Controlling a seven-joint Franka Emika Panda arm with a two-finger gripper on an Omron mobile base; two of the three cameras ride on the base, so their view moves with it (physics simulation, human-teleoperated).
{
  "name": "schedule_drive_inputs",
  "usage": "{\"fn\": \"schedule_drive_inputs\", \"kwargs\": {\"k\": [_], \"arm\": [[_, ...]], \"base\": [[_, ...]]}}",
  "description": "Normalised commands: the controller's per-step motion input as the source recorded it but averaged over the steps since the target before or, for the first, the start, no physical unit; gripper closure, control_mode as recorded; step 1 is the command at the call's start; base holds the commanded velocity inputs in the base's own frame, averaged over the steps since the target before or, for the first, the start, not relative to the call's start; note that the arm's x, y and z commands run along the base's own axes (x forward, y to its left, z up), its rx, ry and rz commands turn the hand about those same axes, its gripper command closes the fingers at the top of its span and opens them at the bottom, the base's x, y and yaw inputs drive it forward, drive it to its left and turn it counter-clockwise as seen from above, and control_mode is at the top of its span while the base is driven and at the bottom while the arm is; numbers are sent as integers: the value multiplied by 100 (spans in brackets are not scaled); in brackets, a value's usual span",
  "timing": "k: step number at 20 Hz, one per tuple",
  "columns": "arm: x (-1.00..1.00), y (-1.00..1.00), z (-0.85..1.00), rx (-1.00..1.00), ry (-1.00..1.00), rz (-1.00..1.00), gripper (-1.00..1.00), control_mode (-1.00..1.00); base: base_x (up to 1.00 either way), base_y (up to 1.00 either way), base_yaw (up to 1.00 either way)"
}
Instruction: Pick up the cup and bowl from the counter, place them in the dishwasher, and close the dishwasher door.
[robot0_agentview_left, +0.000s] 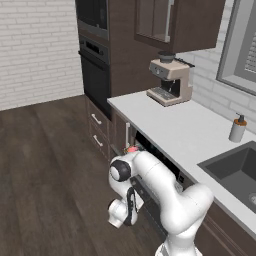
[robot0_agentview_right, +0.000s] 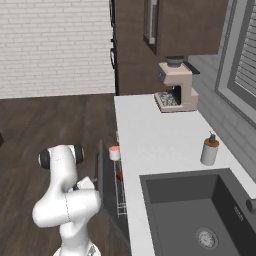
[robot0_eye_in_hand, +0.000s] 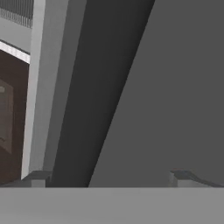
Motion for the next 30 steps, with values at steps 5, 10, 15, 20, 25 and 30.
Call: {"fn": "schedule_drive_inputs", "kwargs": {"k": [5, 10, 15, 20, 25, 30], "arm": [[4, -100, 0, -4, 6, 1, -100, -100], [10, -100, 0, -4, 8, 0, -100, -100], [19, -100, -1, -4, 12, 0, -100, -100], [12, -100, 0, -4, 12, 0, -100, -100], [14, -100, 0, -4, 15, 0, -100, -100], [4, -100, 0, -3, 16, 0, -100, -100]], "base": [[0, 0, 0], [0, 0, 0], [0, 0, 0], [0, 0, 0], [0, 0, 0], [0, 0, 0]]}}
